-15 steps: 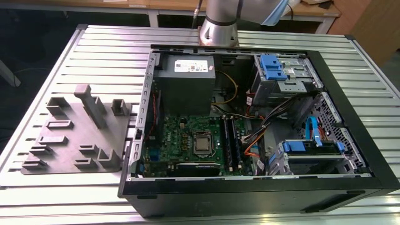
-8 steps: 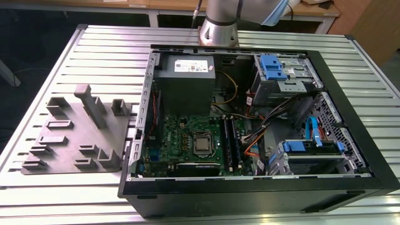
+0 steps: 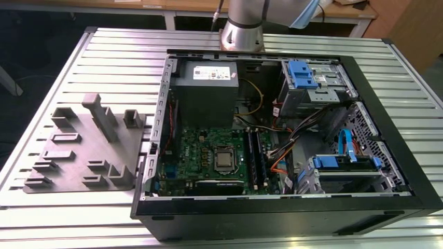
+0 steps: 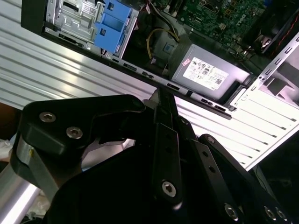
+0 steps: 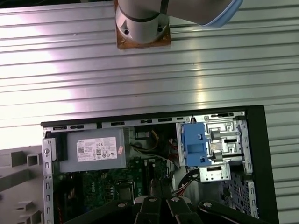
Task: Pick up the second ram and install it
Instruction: 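Press down the second ram until it locks into place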
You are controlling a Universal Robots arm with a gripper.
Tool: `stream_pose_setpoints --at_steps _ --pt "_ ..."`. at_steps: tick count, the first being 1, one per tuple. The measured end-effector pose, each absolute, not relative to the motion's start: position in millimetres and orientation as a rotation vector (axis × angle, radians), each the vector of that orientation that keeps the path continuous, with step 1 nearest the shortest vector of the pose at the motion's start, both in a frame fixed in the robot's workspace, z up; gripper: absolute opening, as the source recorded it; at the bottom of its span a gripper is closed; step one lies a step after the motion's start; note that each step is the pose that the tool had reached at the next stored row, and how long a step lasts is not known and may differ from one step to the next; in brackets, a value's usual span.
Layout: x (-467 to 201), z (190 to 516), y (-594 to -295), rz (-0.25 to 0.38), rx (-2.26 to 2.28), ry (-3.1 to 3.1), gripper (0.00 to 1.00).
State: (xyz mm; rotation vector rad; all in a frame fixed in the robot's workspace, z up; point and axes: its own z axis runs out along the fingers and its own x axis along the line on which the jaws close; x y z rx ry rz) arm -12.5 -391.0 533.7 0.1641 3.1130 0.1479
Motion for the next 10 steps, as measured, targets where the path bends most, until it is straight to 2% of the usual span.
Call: stream_pose_setpoints --at_steps 10 --pt "-12.6 525.2 -402.4 0.148 0.164 3.113 0.07"
